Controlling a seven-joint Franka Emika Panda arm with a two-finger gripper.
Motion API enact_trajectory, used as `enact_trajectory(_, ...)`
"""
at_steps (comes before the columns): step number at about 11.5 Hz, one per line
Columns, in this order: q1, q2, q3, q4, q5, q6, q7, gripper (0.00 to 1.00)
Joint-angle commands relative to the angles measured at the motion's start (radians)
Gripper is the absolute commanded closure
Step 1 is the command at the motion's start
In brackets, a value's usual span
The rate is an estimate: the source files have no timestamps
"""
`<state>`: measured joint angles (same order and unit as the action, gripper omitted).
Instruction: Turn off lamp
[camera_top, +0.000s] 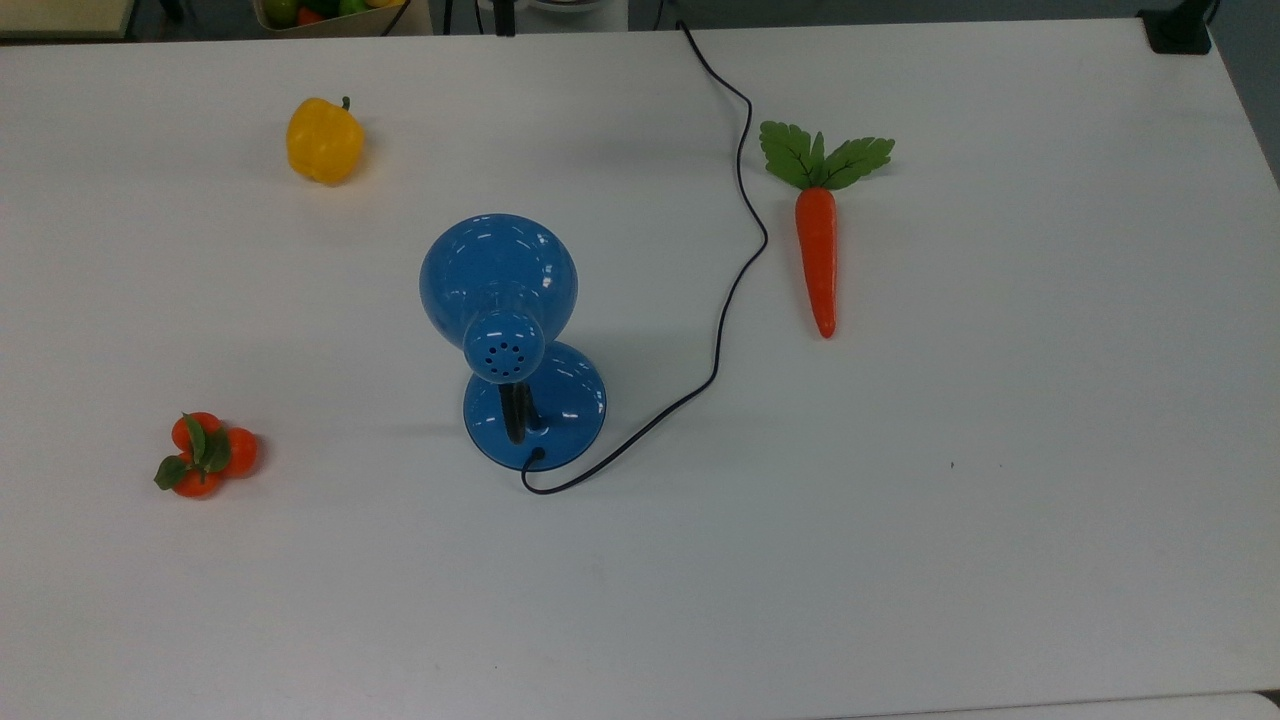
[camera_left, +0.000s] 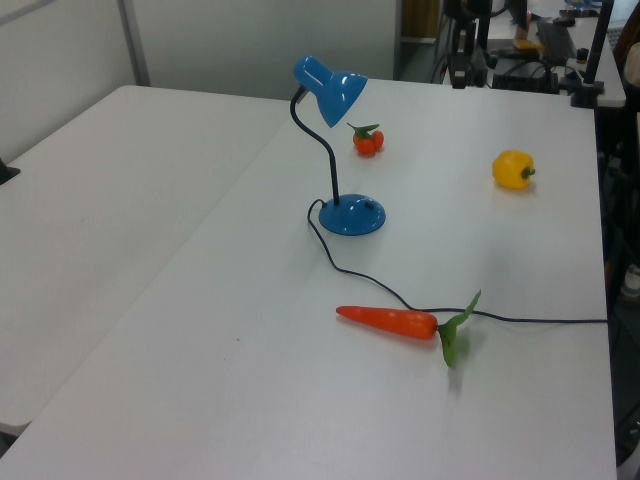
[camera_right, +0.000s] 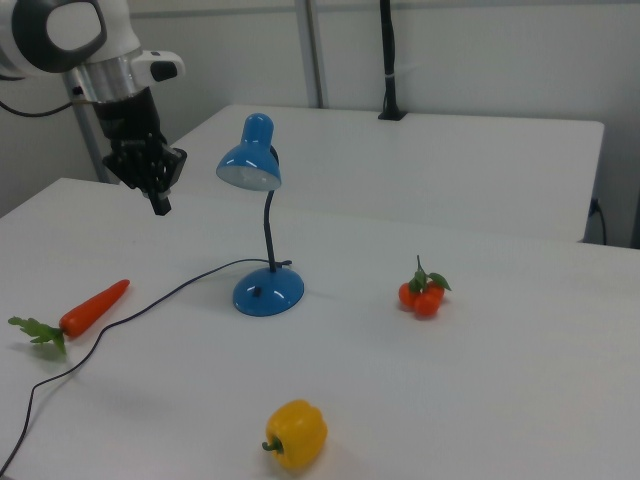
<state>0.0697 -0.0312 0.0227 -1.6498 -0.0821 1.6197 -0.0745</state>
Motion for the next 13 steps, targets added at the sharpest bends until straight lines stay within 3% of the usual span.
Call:
enact_trajectory(1,0.002,-0.013,-0.013,0.019,0.007,-0.072,0.019,0.71)
enact_trajectory(3,-0.004,-0.013,-0.02,0.022,0.007,-0.07,0.016,0.37)
enact_trajectory(4,-0.005,-0.013,-0.021,0.022,0.004,-0.066,0.015,0.1)
enact_trajectory(5,-0.005,-0.012,-0.021,0.022,0.002,-0.066,0.015,0.0)
enact_trajectory(13,-0.028,-0.007,-0.021,0.058,0.001,-0.08,0.019,0.0)
